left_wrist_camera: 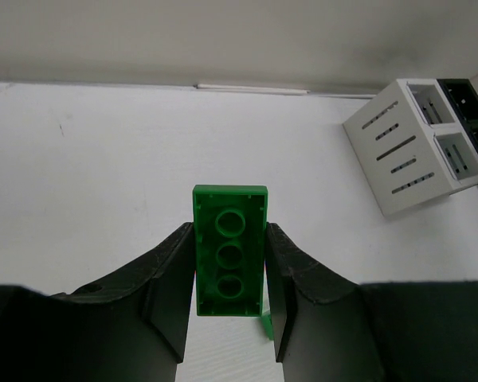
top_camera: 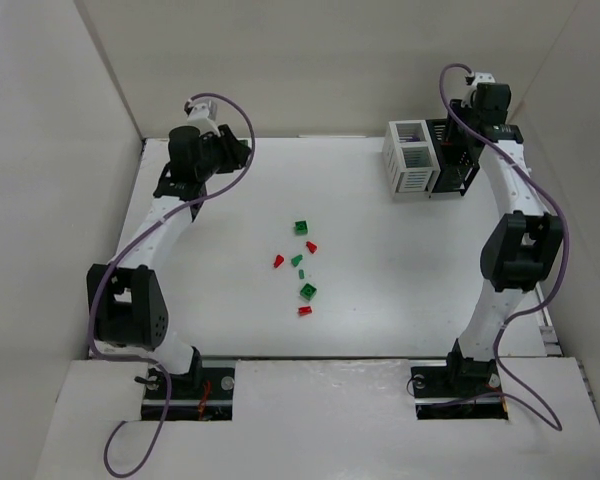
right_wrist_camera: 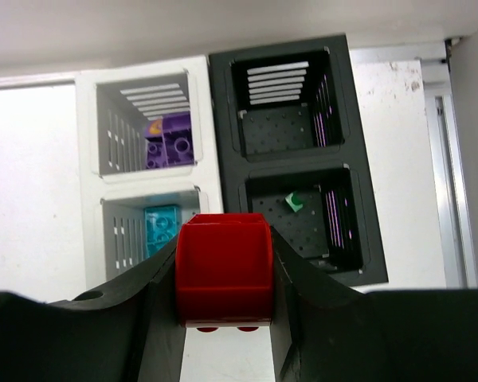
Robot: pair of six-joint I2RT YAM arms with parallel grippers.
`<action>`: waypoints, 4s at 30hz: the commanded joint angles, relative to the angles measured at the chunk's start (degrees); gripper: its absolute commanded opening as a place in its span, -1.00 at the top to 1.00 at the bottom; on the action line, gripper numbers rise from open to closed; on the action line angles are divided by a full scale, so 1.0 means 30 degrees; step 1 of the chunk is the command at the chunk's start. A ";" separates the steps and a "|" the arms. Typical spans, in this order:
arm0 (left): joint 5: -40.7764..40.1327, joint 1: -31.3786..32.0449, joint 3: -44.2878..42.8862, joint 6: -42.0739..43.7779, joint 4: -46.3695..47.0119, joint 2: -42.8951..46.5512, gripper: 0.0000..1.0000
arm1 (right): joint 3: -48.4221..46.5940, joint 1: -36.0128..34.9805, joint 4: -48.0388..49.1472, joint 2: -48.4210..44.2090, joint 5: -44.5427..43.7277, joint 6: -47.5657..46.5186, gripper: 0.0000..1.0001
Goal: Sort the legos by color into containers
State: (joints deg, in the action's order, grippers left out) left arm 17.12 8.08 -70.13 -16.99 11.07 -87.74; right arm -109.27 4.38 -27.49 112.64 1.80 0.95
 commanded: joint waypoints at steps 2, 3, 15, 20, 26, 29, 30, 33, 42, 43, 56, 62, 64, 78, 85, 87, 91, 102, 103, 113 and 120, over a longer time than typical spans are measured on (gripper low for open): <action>0.1612 -0.0610 -0.2461 -0.0134 0.1027 -0.1013 1.00 | -0.1600 -0.0113 0.1750 0.0510 0.1415 0.0210 1.00; 0.1819 -0.0612 -0.2783 -0.0136 0.1027 -0.1276 0.99 | -0.2009 -0.0113 0.1750 0.0510 0.1420 0.0210 1.00; 0.2756 -0.0817 -0.7324 -0.1337 0.0822 -0.5729 0.99 | -0.5525 -0.0113 0.1986 0.3669 0.1042 0.0210 1.00; 0.2991 -0.0817 -0.9434 -0.1542 0.0472 -0.7312 0.97 | -0.6639 -0.0113 0.1808 0.4756 0.0336 0.0210 0.92; 0.3432 -0.0817 -1.0518 -0.1951 0.0646 -0.8105 0.97 | -0.7899 -0.0113 0.2451 0.6338 -0.0276 0.0210 0.89; 0.3637 -0.0817 -1.0695 -0.1953 0.0646 -0.8281 0.97 | -0.8341 -0.0113 0.2627 0.6924 -0.1183 0.0384 0.84; 0.3811 -0.0817 -1.0696 -0.1953 0.0646 -0.8281 0.97 | -0.8341 -0.0113 0.2803 0.6926 -0.1767 0.0386 0.82; 0.3813 -0.0817 -1.0696 -0.1953 0.0646 -0.8281 0.97 | -0.8341 -0.0113 0.3007 0.7102 -0.2152 0.0562 0.66; 0.4777 -0.0817 -1.0696 -0.1953 0.0646 -0.8107 0.97 | -0.8341 -0.0113 0.3361 0.7278 -0.1949 0.0562 -0.15; 0.4780 -0.0817 -1.0522 -0.1953 0.0878 -0.8105 0.97 | -0.8341 -0.0113 0.3361 0.7278 -0.1775 0.0562 -0.19; 0.7411 -0.0817 -0.7390 -0.1048 0.2108 -0.5474 0.97 | -0.5005 -0.0113 0.4181 0.4469 0.3318 -0.1076 -0.27; 0.8503 0.0937 -0.5513 0.4131 -0.0519 -0.3625 0.92 | -0.1670 -0.1865 0.3771 0.1189 0.6861 -0.1254 -0.27; 0.7452 0.2192 -0.5335 0.5861 -0.2214 -0.2980 0.92 | -0.1107 -0.2629 0.3276 0.0165 0.8006 -0.1254 -0.29; 0.0740 0.6561 -0.1090 0.9676 -0.2604 0.1297 0.98 | 0.1063 -0.6791 -0.0123 -0.1568 1.9174 0.0035 -0.34; -0.1255 0.7972 0.0376 1.0176 -0.2782 0.2790 0.98 | 0.2467 -0.7789 -0.0014 -0.2739 1.8793 0.2693 -0.36; -0.1255 0.7972 0.0581 1.0176 -0.2782 0.3054 0.98 | 0.3054 -0.8197 0.0487 -0.3006 1.8414 0.3429 -0.36; -0.1490 0.8382 0.0993 1.0352 -0.2608 0.3729 0.98 | 0.3495 -0.8404 0.1600 -0.3621 1.8413 0.4632 -0.36; -0.1841 0.8997 0.1550 1.0352 -0.2225 0.4256 0.98 | 0.3261 -0.9574 0.1837 -0.3505 1.7360 0.5572 -0.17; -0.1841 0.8997 0.1550 1.0352 -0.2225 0.4258 0.98 | 0.3057 -0.9576 0.1837 -0.3504 1.7358 0.5572 -0.14; -0.1665 0.8997 0.1901 1.0352 -0.1874 0.4639 0.98 | 0.2354 -0.9576 0.1457 -0.2566 1.6918 0.5572 0.08; -0.1665 0.8997 0.1901 1.0352 -0.1698 0.4639 0.98 | 0.2177 -0.9752 0.1457 -0.2390 1.7094 0.5572 0.08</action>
State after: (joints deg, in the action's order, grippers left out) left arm 11.92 34.83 -64.71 13.50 3.18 -75.99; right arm -99.94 -24.12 -25.08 105.67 52.93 17.76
